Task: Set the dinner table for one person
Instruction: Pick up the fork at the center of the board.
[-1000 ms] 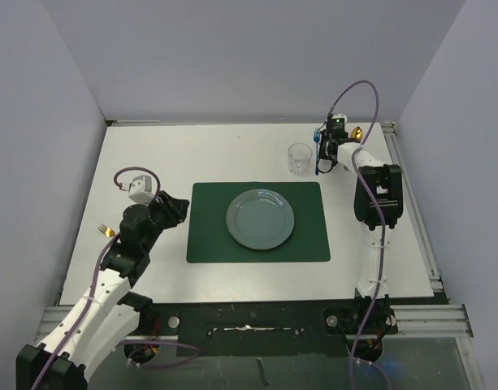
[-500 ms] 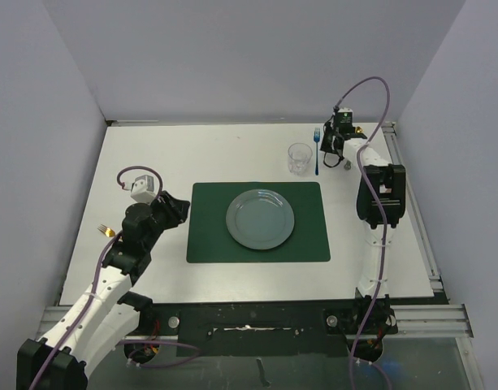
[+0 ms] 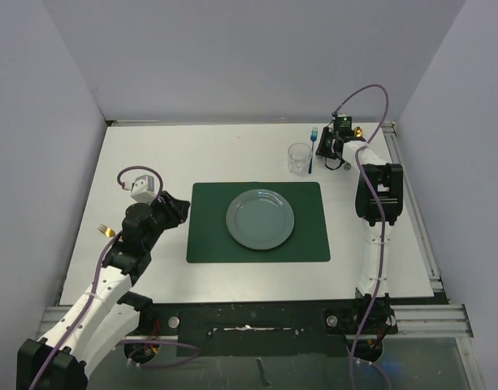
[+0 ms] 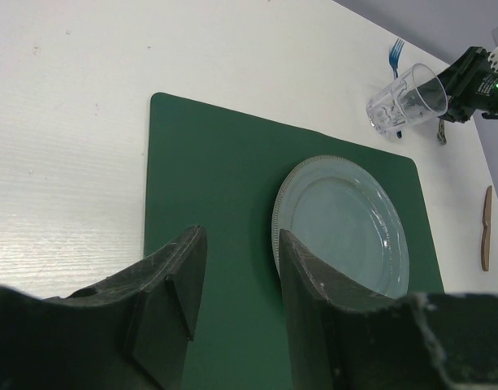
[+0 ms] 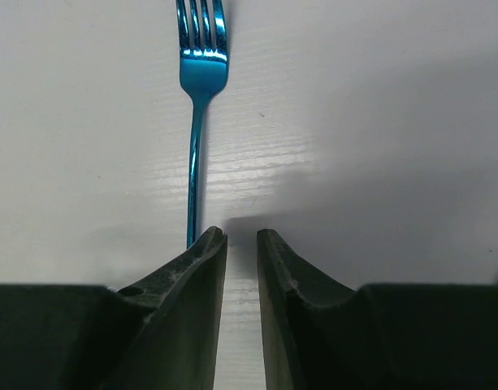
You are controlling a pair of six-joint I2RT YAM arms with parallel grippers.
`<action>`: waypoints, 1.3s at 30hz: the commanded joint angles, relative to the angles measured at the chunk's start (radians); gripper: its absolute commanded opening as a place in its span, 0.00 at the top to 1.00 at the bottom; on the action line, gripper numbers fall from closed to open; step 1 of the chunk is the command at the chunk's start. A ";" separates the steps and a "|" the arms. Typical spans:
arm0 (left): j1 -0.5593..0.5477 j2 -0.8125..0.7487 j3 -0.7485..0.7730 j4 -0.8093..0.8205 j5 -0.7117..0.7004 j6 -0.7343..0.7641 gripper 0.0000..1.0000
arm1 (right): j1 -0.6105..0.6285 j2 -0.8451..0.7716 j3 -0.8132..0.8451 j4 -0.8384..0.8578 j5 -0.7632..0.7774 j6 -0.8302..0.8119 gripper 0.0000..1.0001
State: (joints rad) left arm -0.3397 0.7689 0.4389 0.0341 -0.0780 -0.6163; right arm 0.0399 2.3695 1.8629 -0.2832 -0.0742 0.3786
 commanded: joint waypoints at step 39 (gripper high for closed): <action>-0.004 -0.019 0.060 0.015 -0.050 0.050 0.61 | 0.001 0.092 0.186 0.056 -0.133 0.106 0.76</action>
State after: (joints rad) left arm -0.3397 0.7696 0.4446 0.0254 -0.1089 -0.5880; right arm 0.0334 2.4672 2.0182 -0.2714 -0.1898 0.4801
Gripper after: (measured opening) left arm 0.386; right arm 0.243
